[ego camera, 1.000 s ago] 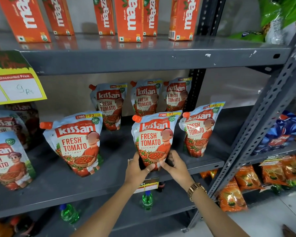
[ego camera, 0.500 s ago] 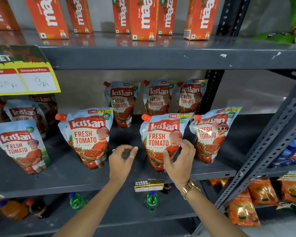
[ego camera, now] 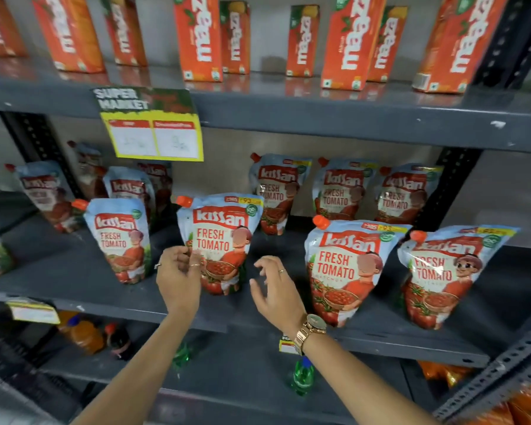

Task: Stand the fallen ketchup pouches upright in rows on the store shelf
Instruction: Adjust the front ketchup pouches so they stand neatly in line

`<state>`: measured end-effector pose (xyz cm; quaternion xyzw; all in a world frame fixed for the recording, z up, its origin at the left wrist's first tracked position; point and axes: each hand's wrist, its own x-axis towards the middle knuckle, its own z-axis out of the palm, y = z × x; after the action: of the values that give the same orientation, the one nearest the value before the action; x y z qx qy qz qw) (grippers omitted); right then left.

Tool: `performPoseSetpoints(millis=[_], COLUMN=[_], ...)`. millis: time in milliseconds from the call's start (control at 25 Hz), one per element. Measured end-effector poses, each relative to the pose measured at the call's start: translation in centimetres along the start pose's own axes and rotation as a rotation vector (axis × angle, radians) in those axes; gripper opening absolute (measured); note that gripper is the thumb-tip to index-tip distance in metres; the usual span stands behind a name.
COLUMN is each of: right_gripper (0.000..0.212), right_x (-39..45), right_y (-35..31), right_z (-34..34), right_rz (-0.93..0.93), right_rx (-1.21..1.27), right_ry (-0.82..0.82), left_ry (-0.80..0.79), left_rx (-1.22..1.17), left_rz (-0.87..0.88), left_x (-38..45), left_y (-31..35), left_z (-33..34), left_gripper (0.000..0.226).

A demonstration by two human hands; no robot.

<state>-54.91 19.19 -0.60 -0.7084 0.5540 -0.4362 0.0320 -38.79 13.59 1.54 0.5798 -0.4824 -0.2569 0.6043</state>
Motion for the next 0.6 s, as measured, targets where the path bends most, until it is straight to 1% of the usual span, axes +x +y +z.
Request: performPoseSetpoints(millis=[80, 160, 240, 280, 360, 400, 440, 480, 600], right_gripper=[0.036, 0.051, 0.071, 0.073, 0.059, 0.053, 0.051, 0.051, 0.054], right_x=[1.1, 1.7, 2.4, 2.5, 2.8, 2.8, 2.9, 2.8, 2.4], right_y=[-0.8, -1.0, -1.5, -1.6, -1.9, -2.0, -2.1, -2.1, -2.1], right_z=[1.0, 2.3, 4.1, 4.6, 5.7, 6.0, 6.0, 5.9, 5.1], right_rz=[0.096, 0.257, 0.462, 0.54, 0.614, 0.64, 0.661, 0.674, 0.717], right_rx=[0.022, 0.037, 0.122, 0.162, 0.175, 0.178, 0.186, 0.191, 0.199], right_ry=[-0.003, -0.017, -0.087, -0.124, -0.181, -0.188, -0.182, -0.176, -0.176], left_ry=[-0.032, -0.122, -0.295, -0.402, -0.653, -0.79, -0.888, -0.94, -0.999], left_rx=[0.008, 0.04, 0.057, 0.046, -0.002, -0.001, 0.023, 0.057, 0.088], left_rz=[-0.02, -0.058, -0.126, -0.177, -0.274, -0.299, -0.3, -0.293, -0.25], left_x=[1.2, 2.3, 3.7, 4.0, 4.7, 4.9, 5.1, 5.1, 5.1], left_y=[-0.6, -1.5, -2.8, -3.3, -4.0, -4.3, -4.8, -4.9, -4.9], left_z=[-1.0, -1.5, -2.0, -1.8, -1.8, -1.9, -1.9, -2.0, -2.2], left_gripper=[0.032, 0.044, 0.058, 0.063, 0.06, 0.056, 0.054, 0.053, 0.054])
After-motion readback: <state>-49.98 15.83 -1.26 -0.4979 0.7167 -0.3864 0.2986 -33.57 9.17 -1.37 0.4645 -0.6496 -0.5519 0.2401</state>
